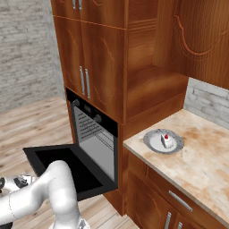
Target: Take the baked cake out of the oven and place it on the plate for cooling. Then close the oven door.
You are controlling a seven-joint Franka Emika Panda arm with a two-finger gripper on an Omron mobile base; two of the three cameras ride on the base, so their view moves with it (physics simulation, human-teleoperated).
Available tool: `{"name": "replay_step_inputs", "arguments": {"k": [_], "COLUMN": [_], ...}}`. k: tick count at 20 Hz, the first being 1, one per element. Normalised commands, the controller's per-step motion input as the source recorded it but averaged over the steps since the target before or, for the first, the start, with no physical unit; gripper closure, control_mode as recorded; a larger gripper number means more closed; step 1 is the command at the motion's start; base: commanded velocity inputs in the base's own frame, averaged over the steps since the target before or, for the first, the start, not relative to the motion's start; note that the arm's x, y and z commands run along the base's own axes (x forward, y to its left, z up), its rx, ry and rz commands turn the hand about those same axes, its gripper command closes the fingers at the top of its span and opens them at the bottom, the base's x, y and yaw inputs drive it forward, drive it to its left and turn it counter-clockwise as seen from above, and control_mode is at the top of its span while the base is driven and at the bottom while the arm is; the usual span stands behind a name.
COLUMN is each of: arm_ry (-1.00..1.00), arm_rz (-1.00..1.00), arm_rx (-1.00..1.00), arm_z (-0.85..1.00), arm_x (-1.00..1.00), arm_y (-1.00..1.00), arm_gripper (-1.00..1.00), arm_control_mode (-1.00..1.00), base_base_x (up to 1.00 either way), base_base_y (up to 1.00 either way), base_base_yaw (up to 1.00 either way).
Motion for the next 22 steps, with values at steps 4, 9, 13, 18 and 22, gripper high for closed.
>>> {"name": "replay_step_inputs", "arguments": {"k": [4, 9, 13, 18, 22], "arm_ry": [0.0, -0.02, -0.11, -0.27, -0.31], "arm_rz": [0.0, 0.0, 0.0, 0.0, 0.0], "arm_rx": [-0.02, -0.05, -0.08, -0.16, -0.19], "arm_z": [-0.6, -0.55, -0.46, -0.39, -0.35], "arm_x": [0.31, 0.32, 0.31, 0.27, 0.31], "arm_y": [-0.02, -0.02, -0.06, -0.17, -0.22], "arm_gripper": [-1.0, -1.0, -1.0, -1.0, -1.0], "arm_control_mode": [-1.0, -1.0, -1.0, -1.0, -1.0], "base_base_x": [0.0, 0.0, 0.0, 0.0, 0.0], "base_base_y": [0.0, 0.0, 0.0, 0.0, 0.0], "base_base_yaw": [0.0, 0.0, 0.0, 0.0, 0.0]}}
